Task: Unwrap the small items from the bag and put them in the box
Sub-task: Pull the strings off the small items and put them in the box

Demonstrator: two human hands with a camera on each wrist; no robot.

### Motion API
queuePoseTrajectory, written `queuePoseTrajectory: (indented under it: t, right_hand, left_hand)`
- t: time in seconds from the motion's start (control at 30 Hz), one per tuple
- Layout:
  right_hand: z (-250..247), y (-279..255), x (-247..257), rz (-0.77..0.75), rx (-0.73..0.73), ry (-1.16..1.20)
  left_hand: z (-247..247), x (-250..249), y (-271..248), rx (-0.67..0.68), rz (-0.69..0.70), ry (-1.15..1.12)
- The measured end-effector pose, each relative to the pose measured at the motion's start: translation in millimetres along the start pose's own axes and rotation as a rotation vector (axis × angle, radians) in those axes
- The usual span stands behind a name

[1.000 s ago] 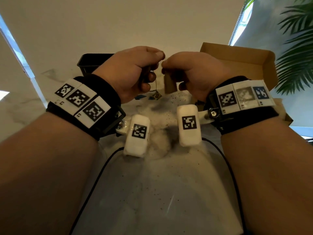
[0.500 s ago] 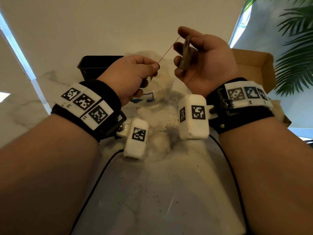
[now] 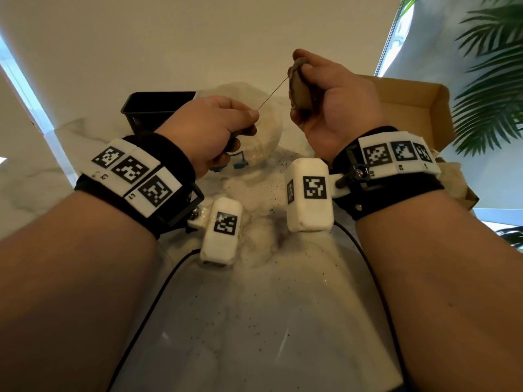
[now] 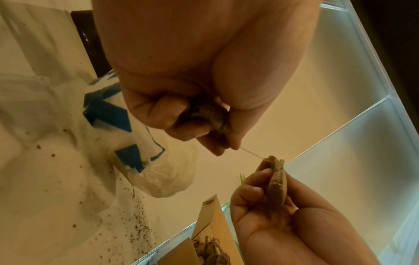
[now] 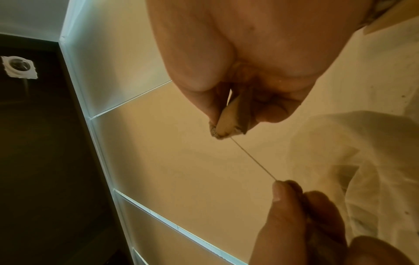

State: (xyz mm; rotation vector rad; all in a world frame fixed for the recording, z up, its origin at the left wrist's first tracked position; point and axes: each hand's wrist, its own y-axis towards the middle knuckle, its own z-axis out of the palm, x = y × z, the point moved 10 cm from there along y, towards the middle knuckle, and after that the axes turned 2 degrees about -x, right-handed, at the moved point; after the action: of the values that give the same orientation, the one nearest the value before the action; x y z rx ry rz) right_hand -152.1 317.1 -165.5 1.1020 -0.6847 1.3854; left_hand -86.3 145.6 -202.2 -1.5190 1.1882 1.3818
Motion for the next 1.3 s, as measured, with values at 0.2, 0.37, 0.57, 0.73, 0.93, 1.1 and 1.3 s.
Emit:
queuePoseTrajectory:
  t: [0.2, 0.37, 0.57, 0.73, 0.93, 1.1, 1.3]
  right_hand:
    - [-1.0, -1.8, -0.6, -0.007, -0.021, -0.035]
    - [-3.3, -1.5, 0.8, -0.016, -0.051, -0.041]
    - [-13.1, -0.4, -2.9, -0.010, -0.103, -0.254]
    - [9.7, -10.0, -4.6, -0.020, 0.084, -0.419]
    - [18.5, -26.9, 2.0, -0.029, 0.186, -0.380]
    - [-17.4, -31.0, 22.5, -0.059, 0.059, -0.465]
    - [-95.8, -16.6, 47.3, -0.039, -0.218, -0.498]
  left_hand:
    - [-4.1, -0.4, -0.3, -0.052, 0.000, -0.014]
    - [1.3, -2.1, -2.2, -0.001, 0.002, 0.026]
    - [20.9, -7.1, -11.5, 0.131, 0.025, 0.037]
    - [18.2, -14.3, -10.6, 0.089, 0.061, -0.161]
    - [14.6, -9.2, -8.1, 0.008, 0.034, -0.244]
    - [45.7, -7.8, -18.0, 0.162, -0.015, -0.249]
    - [71.3, 9.2, -29.7, 0.252, -0.205, -0.363]
